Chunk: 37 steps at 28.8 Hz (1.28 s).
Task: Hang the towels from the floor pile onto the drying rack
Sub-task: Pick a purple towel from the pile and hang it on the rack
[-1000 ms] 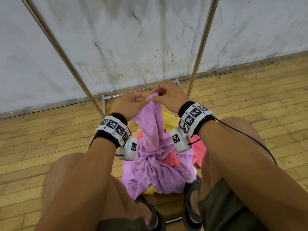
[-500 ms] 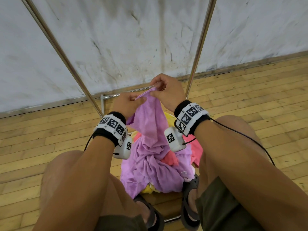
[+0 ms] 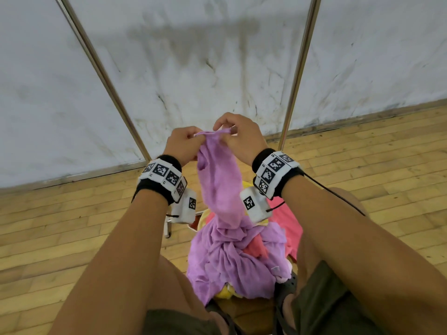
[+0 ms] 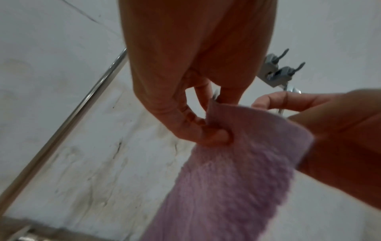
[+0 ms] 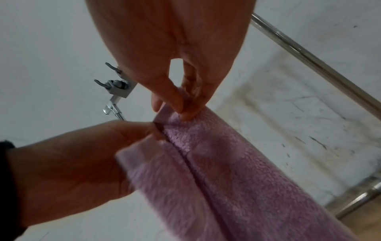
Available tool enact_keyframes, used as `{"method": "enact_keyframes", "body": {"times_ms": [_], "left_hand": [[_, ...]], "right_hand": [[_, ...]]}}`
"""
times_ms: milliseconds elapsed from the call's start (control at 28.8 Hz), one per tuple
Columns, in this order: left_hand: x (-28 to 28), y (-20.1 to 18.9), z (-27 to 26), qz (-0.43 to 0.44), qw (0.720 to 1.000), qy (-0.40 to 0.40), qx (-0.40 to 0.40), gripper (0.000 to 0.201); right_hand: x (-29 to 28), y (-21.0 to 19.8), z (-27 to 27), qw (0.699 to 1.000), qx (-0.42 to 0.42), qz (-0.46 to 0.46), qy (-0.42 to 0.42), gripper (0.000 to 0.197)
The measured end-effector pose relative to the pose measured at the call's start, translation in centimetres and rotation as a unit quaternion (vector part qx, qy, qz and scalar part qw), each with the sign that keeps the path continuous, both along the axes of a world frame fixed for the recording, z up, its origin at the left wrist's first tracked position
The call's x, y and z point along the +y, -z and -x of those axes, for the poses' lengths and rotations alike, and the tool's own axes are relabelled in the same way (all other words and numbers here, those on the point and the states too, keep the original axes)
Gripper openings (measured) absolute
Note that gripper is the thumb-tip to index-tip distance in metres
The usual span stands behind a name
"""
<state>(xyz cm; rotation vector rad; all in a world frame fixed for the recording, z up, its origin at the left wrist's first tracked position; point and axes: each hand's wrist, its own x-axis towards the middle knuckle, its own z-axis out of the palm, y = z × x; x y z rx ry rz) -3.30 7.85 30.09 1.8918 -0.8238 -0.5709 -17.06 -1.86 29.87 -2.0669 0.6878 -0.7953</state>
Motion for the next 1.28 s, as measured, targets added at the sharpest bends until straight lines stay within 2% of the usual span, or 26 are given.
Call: {"method": "enact_keyframes", "body": {"times_ms": [69,174,243,382,521,590,660,729,868,1007,1111,1284], "left_hand": [[-0.4,-2.2,0.3,0.031,0.999,0.006,0.027,0.027],[-0.6,-5.5,0.3,0.051,0.998,0.006,0.042,0.022],[-0.7,-7.8,-0.1,0.054,0.998,0.005,0.042,0.022],[-0.6,-13.2,-1.2,0.066,0.997,0.008,0.029,0.024],[-1.0,-18.3,-2.4,0.092,0.996,0.003,0.012,0.021],[-1.4,-20.3,-2.9,0.099,0.995,0.0,0.0,0.017],[-1.7,-22.0,-3.3,0.099,0.995,-0.005,-0.01,0.018],[-1.7,-23.7,-3.3,0.094,0.995,-0.012,-0.036,0.021],[-1.9,-26.4,-3.2,0.079,0.993,-0.023,-0.085,0.019],[-2.4,-27.9,-3.3,0.112,0.993,-0.028,-0.028,0.023],[-2.8,-28.7,-3.2,0.125,0.991,-0.031,-0.036,0.025],[-3.0,-29.5,-3.4,0.137,0.989,-0.029,-0.039,0.023]], "right_hand": [[0.3,-2.0,-0.2,1.0,0.003,0.017,-0.006,0.039],[0.4,-5.3,0.1,1.0,-0.015,0.009,-0.003,0.041],[0.4,-7.7,0.4,1.0,-0.023,0.003,-0.008,0.036],[0.1,-13.2,0.2,0.995,0.064,0.066,-0.047,0.014],[-0.1,-18.6,-0.9,0.984,0.111,0.113,-0.078,0.055],[0.1,-20.7,-1.5,0.972,0.143,0.165,-0.086,0.056],[-0.4,-22.3,-2.0,0.965,0.146,0.206,-0.075,0.041],[-1.2,-23.9,-2.2,0.97,0.127,0.201,-0.056,0.025],[-2.3,-26.3,-2.7,0.981,0.092,0.159,-0.061,0.011],[-2.8,-27.9,-3.3,0.989,0.023,0.124,-0.073,0.011],[-3.4,-28.3,-4.0,0.994,-0.041,0.072,-0.077,0.009],[-3.8,-28.7,-4.7,0.992,-0.085,0.034,-0.082,0.006]]}}
